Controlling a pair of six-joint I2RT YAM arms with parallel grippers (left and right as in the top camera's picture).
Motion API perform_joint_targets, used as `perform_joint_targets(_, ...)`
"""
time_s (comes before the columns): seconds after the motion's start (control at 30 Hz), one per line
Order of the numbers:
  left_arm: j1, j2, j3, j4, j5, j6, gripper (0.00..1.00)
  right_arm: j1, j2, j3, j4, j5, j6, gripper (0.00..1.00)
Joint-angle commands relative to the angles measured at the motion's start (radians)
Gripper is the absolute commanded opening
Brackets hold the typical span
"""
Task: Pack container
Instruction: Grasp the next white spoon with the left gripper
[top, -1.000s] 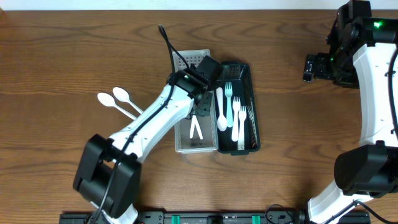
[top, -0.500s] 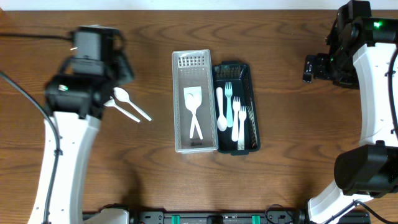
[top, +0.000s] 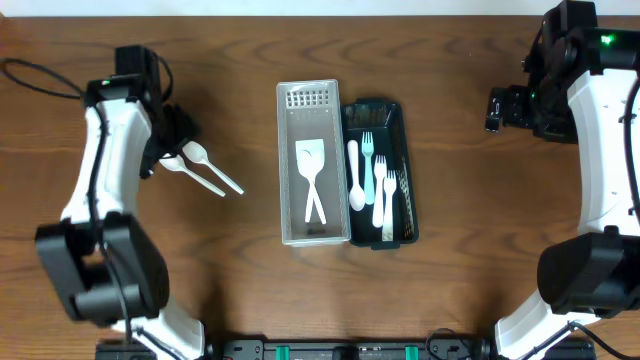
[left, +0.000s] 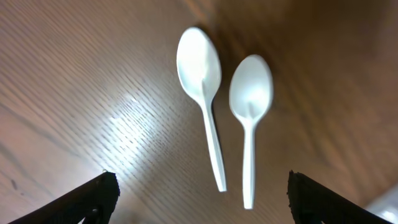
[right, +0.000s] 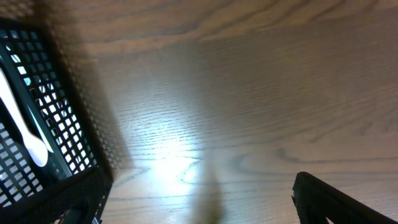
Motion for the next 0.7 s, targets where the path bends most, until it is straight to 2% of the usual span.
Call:
perform_joint_targets(0.0,0.001,0.077,-0.005,-0.006,0.006,-0.029,0.90,0.007,0.000,-0.001,-0.002,-0.004,-0.020,0.99)
perform_joint_targets(0.27,0.017,0.186,-0.005,-0.006,0.008,-0.028,0.90,0.007,0.000,-0.001,-0.002,-0.004,-0.023,0.99)
perform_joint_targets(0.67,0.062,0.199,-0.026,0.006,0.008,-0.027,0.90,0.007,0.000,-0.002,-0.002,-0.004,-0.026,0.99)
